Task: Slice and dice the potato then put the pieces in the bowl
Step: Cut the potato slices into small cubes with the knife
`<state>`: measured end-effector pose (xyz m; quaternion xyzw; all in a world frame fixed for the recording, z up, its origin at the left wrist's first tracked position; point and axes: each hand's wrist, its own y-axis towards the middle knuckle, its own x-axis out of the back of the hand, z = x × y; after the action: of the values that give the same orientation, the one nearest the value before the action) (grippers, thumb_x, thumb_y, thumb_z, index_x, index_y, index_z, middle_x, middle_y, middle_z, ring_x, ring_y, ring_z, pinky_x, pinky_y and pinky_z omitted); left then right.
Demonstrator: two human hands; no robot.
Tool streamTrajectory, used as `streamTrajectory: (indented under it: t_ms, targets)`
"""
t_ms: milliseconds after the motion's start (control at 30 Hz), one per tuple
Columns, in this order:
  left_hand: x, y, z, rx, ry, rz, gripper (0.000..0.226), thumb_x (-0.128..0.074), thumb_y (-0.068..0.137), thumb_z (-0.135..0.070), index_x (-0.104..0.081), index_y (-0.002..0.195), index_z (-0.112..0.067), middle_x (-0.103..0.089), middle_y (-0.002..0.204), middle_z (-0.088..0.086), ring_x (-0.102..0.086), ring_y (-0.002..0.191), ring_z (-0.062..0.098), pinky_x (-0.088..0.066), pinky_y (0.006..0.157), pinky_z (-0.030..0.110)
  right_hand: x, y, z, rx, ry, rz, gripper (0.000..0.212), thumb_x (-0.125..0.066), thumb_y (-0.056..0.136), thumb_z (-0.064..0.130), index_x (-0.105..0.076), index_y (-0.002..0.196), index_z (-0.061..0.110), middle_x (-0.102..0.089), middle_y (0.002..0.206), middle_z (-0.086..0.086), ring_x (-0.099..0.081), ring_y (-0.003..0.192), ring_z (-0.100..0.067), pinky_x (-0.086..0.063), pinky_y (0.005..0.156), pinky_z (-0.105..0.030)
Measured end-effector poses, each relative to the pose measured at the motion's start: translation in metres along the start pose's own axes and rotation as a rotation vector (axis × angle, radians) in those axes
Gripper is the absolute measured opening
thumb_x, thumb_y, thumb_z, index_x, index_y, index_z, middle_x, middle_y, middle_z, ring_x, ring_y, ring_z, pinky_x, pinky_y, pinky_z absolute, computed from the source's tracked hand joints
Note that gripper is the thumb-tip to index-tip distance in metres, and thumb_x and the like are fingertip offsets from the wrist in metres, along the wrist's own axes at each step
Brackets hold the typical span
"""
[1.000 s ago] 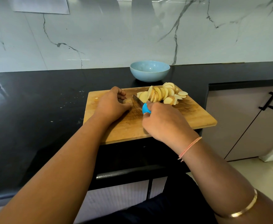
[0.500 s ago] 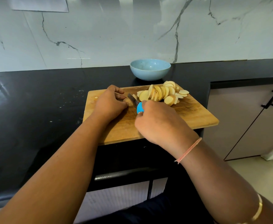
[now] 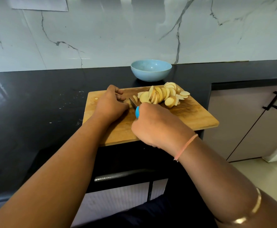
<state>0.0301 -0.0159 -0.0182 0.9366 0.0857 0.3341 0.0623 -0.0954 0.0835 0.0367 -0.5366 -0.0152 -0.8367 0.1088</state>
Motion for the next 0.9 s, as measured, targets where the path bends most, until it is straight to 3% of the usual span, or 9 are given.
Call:
streamTrajectory:
  t_ms: [100,233,467,600,700,800,900]
  targets:
    - [0.001,-0.001,-0.002,0.005,0.005,0.001,0.034,-0.07,0.085,-0.017,-0.044,0.106,-0.021,-0.062,0.1,-0.003,-0.054,0.075,0.005,-0.036,0.053,0.012,0.003,-0.016,-0.006,0.009,-0.011,0.018,0.027,-0.045,0.093,0.016,-0.05,0.119,0.016,-0.043,0.077,0.004,-0.052,0.078,-0.015,-0.04,0.062,-0.026]
    - [0.002,-0.003,-0.002,-0.005,0.007,0.006,0.034,-0.07,0.085,-0.018,-0.045,0.107,-0.021,-0.063,0.101,-0.003,-0.055,0.078,0.005,-0.038,0.055,0.014,0.009,-0.03,-0.013,0.02,-0.032,0.005,0.031,-0.044,0.094,0.021,-0.05,0.125,0.018,-0.044,0.079,0.008,-0.052,0.081,-0.013,-0.045,0.072,-0.028]
    - [0.003,-0.004,-0.002,0.011,0.024,-0.006,0.034,-0.07,0.085,-0.019,-0.045,0.108,-0.021,-0.06,0.098,-0.004,-0.055,0.075,0.006,-0.038,0.054,0.013,0.006,-0.023,-0.013,0.036,0.038,-0.127,0.041,-0.041,0.097,0.027,-0.044,0.137,0.021,-0.049,0.084,0.006,-0.053,0.079,-0.011,-0.048,0.07,-0.028]
    - [0.003,-0.006,-0.003,0.009,0.022,-0.011,0.032,-0.068,0.086,-0.015,-0.045,0.108,-0.02,-0.059,0.093,-0.005,-0.053,0.072,0.005,-0.036,0.053,0.011,-0.006,-0.005,-0.009,0.027,0.019,-0.141,0.043,-0.04,0.098,0.029,-0.041,0.14,0.021,-0.056,0.101,-0.001,-0.054,0.089,-0.018,-0.044,0.071,-0.029]
    - [0.002,-0.005,-0.004,0.009,0.02,-0.007,0.029,-0.066,0.087,-0.014,-0.045,0.107,-0.019,-0.056,0.084,-0.007,-0.052,0.07,0.006,-0.037,0.053,0.011,-0.011,0.002,-0.006,0.017,0.0,-0.092,0.043,-0.041,0.097,0.028,-0.041,0.139,0.02,-0.052,0.087,0.003,-0.053,0.086,-0.017,-0.043,0.07,-0.028]
    - [0.002,-0.005,-0.005,0.02,0.012,0.0,0.028,-0.066,0.088,-0.016,-0.043,0.104,-0.021,-0.056,0.083,-0.007,-0.051,0.068,0.006,-0.036,0.051,0.011,-0.01,0.004,0.0,0.002,-0.033,-0.055,0.035,-0.043,0.097,0.027,-0.048,0.13,0.019,-0.04,0.074,0.005,-0.05,0.083,-0.016,-0.043,0.07,-0.029]
    - [0.002,-0.006,-0.007,0.019,-0.001,0.002,0.026,-0.063,0.089,-0.013,-0.043,0.103,-0.021,-0.057,0.084,-0.006,-0.049,0.067,0.005,-0.034,0.05,0.013,-0.005,0.008,0.01,0.015,-0.078,-0.069,0.005,-0.046,0.094,0.023,-0.048,0.094,0.019,-0.04,0.073,0.003,-0.048,0.074,-0.015,-0.04,0.062,-0.027]
